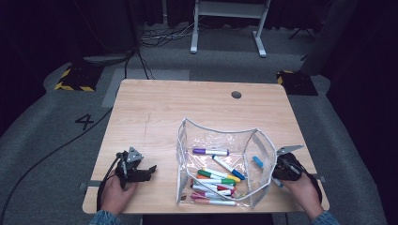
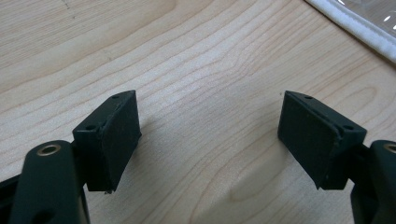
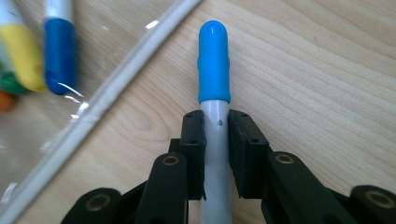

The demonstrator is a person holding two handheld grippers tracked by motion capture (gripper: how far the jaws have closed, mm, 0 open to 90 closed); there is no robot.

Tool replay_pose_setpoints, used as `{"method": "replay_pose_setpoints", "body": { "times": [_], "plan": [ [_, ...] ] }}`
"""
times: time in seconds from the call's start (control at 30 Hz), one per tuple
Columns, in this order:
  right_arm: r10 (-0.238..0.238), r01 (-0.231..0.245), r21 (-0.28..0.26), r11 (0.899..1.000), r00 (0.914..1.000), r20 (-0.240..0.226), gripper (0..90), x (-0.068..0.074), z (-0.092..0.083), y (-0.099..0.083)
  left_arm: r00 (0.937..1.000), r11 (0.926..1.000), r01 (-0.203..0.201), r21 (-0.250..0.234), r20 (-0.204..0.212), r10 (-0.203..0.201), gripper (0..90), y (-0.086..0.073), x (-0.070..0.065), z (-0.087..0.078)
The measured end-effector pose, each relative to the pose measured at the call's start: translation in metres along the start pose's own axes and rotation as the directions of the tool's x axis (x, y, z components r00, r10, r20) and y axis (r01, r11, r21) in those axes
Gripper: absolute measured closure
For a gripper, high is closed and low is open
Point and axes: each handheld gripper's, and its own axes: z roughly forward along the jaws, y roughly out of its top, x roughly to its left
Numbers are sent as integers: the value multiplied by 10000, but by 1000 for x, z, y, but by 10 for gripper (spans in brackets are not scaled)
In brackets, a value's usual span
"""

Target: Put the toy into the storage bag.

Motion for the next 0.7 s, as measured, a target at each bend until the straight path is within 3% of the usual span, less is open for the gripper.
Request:
{"method": "replay_pose_setpoints", "body": {
  "times": [0.33, 0.57, 0.7],
  "plan": [
    [-73, 17, -581, 9983, 9953, -963, 765, 6, -62, 15, 10000, 10000, -5, 1, -4, 5, 212, 0, 0, 0],
    [-558, 478, -913, 9947, 9946, -874, 765, 12, -103, 27, 10000, 10000, -50, 17, -14, 50, 212, 0, 0, 0],
    [-562, 462, -1122, 9926, 9945, -878, 765, 12, -120, 31, 10000, 10000, -24, 2, -12, 24, 212, 0, 0, 0]
  ]
}}
